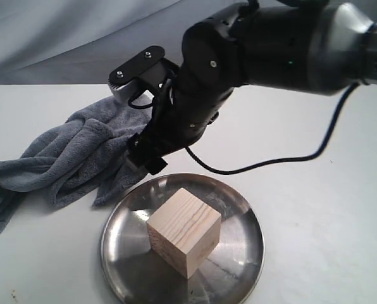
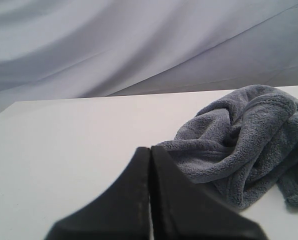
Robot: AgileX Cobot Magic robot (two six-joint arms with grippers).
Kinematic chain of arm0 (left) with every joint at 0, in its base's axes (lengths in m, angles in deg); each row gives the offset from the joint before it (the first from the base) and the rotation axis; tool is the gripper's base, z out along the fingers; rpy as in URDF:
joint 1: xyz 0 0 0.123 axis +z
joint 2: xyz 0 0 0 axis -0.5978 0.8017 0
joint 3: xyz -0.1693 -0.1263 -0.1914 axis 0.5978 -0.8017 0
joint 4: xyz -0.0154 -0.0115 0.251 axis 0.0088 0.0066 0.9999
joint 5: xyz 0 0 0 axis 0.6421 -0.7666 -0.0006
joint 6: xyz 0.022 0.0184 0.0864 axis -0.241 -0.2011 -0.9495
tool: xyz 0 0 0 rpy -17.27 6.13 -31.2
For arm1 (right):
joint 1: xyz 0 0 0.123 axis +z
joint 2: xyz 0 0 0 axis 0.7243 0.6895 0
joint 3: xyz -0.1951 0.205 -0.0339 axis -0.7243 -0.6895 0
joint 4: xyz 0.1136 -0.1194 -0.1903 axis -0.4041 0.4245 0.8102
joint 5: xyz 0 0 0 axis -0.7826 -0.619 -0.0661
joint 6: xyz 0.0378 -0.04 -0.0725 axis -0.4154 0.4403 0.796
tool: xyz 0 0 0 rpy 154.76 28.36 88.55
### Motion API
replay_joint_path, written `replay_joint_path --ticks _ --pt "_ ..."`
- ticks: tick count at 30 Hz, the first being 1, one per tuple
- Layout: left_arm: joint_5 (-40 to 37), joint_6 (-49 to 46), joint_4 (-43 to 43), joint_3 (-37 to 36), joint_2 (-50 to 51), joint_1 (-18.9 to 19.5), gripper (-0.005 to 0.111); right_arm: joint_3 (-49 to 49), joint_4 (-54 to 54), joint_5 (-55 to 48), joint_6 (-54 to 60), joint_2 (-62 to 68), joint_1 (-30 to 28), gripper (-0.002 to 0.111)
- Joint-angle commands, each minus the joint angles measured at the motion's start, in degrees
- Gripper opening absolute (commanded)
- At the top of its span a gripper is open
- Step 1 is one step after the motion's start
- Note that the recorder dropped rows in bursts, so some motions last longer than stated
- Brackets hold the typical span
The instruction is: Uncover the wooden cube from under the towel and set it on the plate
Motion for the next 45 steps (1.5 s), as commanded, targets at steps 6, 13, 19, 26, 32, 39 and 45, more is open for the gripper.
replay_joint_path --ticks 6,13,19,26,32,39,45 --pt "0.59 -0.05 0.0 -0.27 -0.13 0.17 0.0 18.28 -2.91 -9.95 -3.73 11.65 -0.19 0.046" --pt "0.59 -0.18 0.0 -0.27 -0.13 0.17 0.0 31.83 -3.33 -20.38 -8.26 20.24 -0.19 0.04" --pt "0.59 -0.18 0.0 -0.27 -0.13 0.17 0.0 38.98 -2.84 -23.87 -8.26 26.4 -0.54 0.033" --pt "0.59 -0.07 0.0 -0.27 -0.13 0.17 0.0 39.38 -5.14 -23.87 -8.38 27.56 -5.49 0.024" --pt "0.59 -0.07 0.0 -0.27 -0.13 0.17 0.0 39.27 -7.93 -23.87 -8.38 27.7 -12.53 0.013" --pt "0.59 -0.07 0.0 -0.27 -0.13 0.17 0.0 39.27 -7.22 -23.87 -9.44 27.7 -20.85 0.0" --pt "0.59 -0.07 0.0 -0.27 -0.13 0.17 0.0 35.47 -6.4 -23.87 -6.43 26.3 -28.22 0.0"
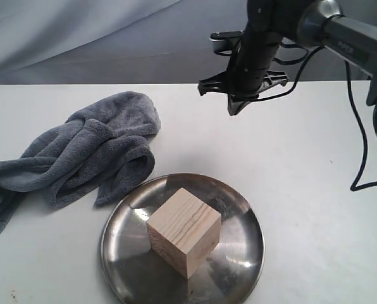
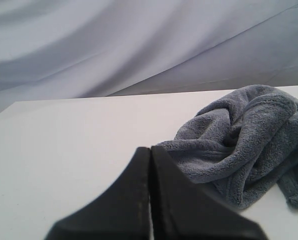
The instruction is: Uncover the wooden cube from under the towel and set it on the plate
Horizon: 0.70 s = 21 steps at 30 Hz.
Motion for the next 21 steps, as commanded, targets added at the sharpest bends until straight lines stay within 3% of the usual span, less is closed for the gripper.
replay_joint_path --ticks 1,12,21 --pt "0.59 -0.07 0.0 -0.27 -0.13 0.17 0.0 -5.06 1.99 -0.25 2.58 -2.19 -5.09 0.0" --pt "0.59 -0.07 0.0 -0.27 -0.13 0.17 0.0 -30.28 6.79 -0.25 4.54 -15.2 -25.34 0.0" --pt "0.59 -0.07 0.0 -0.27 -0.13 0.17 0.0 -43.8 6.07 9.83 4.21 -29.4 -27.21 0.0"
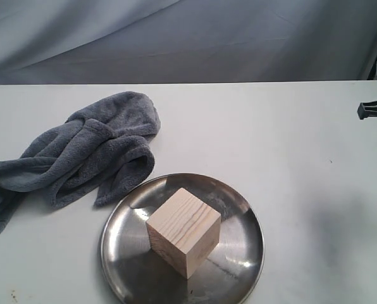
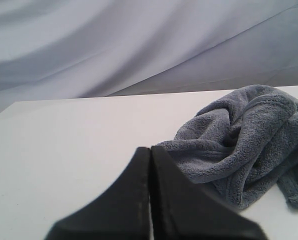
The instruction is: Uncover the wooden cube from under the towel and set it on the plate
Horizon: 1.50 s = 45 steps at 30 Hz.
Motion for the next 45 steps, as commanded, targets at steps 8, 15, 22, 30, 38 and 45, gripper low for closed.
replay_joint_path --ticks 8,15,22,30,38,45 --pt "0.59 -0.07 0.0 -0.27 -0.13 0.17 0.0 -9.86 -5.83 7.67 3.75 -17.12 0.08 0.0" --pt "0.59 -0.07 0.0 -0.27 -0.13 0.17 0.0 -18.4 -9.18 11.78 6.01 -31.68 0.08 0.0" --pt "0.59 -0.07 0.0 -0.27 -0.13 0.17 0.0 -28.61 -9.18 16.98 6.01 -55.06 0.08 0.0" --pt "0.59 -0.07 0.0 -0.27 -0.13 0.17 0.0 -36.38 -9.18 20.87 5.87 -77.07 0.08 0.0" --pt "0.59 -0.19 0.0 -0.27 -0.13 0.17 0.0 -45.88 -10.07 18.3 5.87 -105.44 0.08 0.0" --pt "0.59 -0.08 0.0 -0.27 -0.13 0.17 0.0 -46.42 -11.45 18.23 5.63 -112.4 0.08 0.0"
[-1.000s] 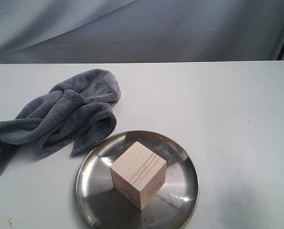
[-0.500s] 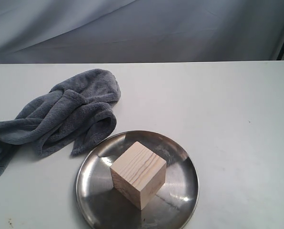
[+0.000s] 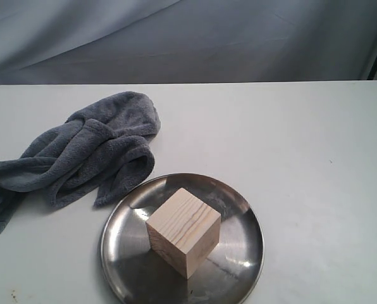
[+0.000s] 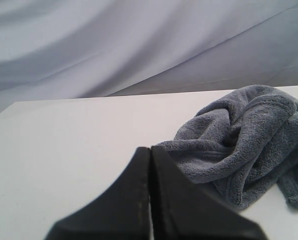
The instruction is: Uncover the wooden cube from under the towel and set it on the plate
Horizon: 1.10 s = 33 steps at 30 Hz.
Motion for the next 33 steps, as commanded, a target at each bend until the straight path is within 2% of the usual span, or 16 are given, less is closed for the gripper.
replay_joint_path --ticks 1,6,13,18,22,30,33 --pt "0.59 -0.08 0.0 -0.27 -0.13 0.17 0.0 -0.44 -0.77 -0.34 -0.25 -0.35 0.08 0.0" --pt "0.59 -0.07 0.0 -0.27 -0.13 0.17 0.0 -5.71 -0.77 3.49 -0.25 -0.35 0.08 0.0" --pt "0.59 -0.07 0.0 -0.27 -0.13 0.17 0.0 -20.95 -0.39 20.99 -0.25 -0.35 0.08 0.0" --pt "0.59 0.02 0.0 -0.27 -0.13 0.17 0.0 -28.32 -3.26 29.12 -0.25 -0.35 0.08 0.0" --pt "0.59 0.02 0.0 -0.27 -0.13 0.17 0.0 -30.75 -8.62 31.11 -0.25 -0.35 0.08 0.0" --pt "0.59 -0.14 0.0 -0.27 -0.13 0.17 0.0 -40.17 -8.4 37.77 -0.25 -0.35 0.08 0.0" --pt "0.59 -0.14 0.0 -0.27 -0.13 0.17 0.0 -40.17 -6.93 33.36 1.14 -0.35 0.08 0.0"
